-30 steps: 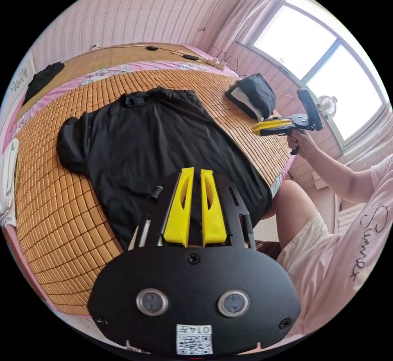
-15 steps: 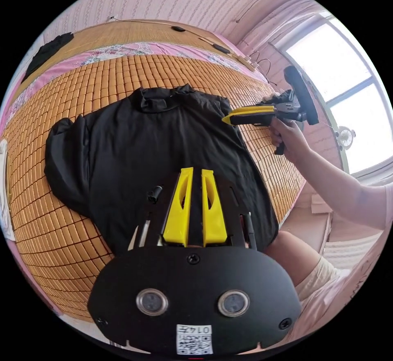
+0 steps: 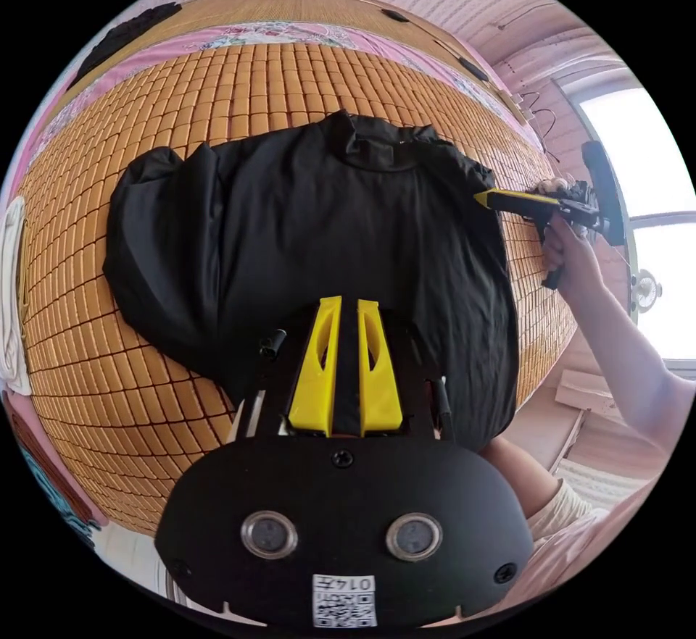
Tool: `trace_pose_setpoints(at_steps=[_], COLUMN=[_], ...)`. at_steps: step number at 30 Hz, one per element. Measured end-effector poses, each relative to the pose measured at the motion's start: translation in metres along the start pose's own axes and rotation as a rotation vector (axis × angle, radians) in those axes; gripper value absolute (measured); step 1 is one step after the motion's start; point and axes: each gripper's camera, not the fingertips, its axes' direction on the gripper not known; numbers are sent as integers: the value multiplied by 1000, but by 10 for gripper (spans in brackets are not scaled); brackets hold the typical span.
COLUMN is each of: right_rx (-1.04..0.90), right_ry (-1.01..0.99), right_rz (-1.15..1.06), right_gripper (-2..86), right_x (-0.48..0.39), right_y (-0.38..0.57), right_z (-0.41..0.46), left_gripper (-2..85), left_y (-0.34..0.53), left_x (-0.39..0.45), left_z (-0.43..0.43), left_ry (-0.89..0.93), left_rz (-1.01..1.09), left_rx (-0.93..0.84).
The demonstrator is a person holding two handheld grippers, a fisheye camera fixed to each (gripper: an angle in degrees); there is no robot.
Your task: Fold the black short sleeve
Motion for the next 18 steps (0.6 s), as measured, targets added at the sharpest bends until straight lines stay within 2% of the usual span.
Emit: trace_pose_setpoints(at_steps=[5,7,13,18], right_rx=[172,235,188,202], right_ry=[-16,27,8,-65], right_rz=[95,198,496,590], right_gripper=[9,9,16,33], right_x=[28,50,113,139], right_y=[39,70,152,205], right_z=[-51,-75,-69,-61], left_gripper=[37,36,50,48], left_y=[-22,-27,-39,-51], left_x=[1,6,20,60], left_z=[12,13,11,-11], left_ry=[-10,-13,6,-1], left_rz=[-32,-30,-32,45], left_rx=[-44,-38,-15,57])
